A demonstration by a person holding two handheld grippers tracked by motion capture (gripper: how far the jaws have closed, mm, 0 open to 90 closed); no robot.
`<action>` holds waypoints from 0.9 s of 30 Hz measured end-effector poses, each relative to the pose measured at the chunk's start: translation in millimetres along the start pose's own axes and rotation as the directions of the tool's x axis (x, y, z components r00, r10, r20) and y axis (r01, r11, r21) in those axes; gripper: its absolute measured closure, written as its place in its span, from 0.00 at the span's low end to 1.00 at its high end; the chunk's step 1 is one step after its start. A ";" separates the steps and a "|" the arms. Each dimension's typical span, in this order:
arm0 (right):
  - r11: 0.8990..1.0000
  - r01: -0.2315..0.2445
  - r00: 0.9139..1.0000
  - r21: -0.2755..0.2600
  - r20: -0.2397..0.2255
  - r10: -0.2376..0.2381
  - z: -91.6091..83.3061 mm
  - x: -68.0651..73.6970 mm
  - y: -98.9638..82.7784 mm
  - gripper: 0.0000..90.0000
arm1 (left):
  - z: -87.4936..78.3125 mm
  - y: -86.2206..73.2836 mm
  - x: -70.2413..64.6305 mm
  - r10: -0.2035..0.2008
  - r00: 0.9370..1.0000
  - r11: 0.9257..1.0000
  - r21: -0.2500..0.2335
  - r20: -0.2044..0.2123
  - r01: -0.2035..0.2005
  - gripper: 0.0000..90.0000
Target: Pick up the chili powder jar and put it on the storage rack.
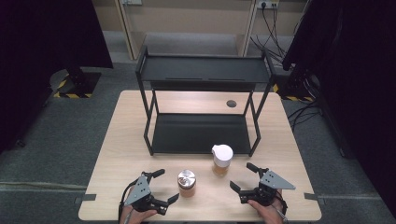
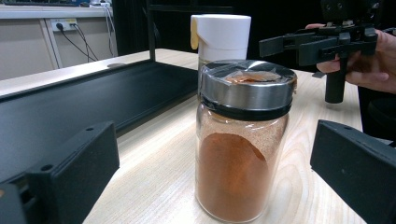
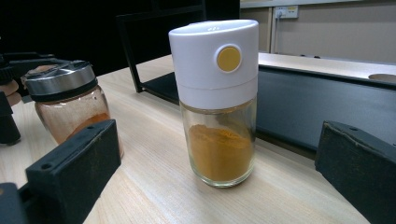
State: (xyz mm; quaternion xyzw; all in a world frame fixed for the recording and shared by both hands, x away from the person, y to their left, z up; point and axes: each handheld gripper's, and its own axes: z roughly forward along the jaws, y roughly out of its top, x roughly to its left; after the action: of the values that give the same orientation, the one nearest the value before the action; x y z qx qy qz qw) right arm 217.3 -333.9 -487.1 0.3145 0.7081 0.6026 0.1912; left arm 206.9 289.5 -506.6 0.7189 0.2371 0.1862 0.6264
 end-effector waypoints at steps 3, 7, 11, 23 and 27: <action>1.000 -0.005 1.000 -0.002 -0.001 0.005 0.0 -0.4 -0.6 0.00 | 1.1 0.1 -0.6 -0.001 1.000 1.000 0.000 0.003 0.001 0.00; 1.000 -0.006 1.000 0.000 -0.003 0.006 0.8 -0.4 -0.9 0.00 | 2.3 0.1 -1.1 -0.002 1.000 1.000 -0.001 0.004 0.002 0.01; 1.000 -0.019 1.000 -0.004 -0.005 0.019 0.9 -1.8 -1.9 0.00 | 4.3 0.1 -1.7 -0.005 1.000 1.000 -0.001 0.005 0.005 0.00; 1.000 -0.020 1.000 -0.005 -0.010 0.020 1.5 -2.2 -2.5 0.00 | 14.7 3.5 -5.1 0.003 1.000 1.000 0.022 0.026 -0.004 0.00; 1.000 -0.022 1.000 -0.006 -0.010 0.022 1.5 -2.5 -2.8 0.00 | 19.6 4.8 -6.6 -0.002 1.000 0.999 0.033 0.028 0.002 0.00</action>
State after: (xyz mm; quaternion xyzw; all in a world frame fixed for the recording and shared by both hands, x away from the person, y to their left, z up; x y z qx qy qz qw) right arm 219.5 -334.7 -490.4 0.3187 0.7038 0.6084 0.1817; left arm 213.1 269.3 -504.5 0.7314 0.2320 0.1715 0.6179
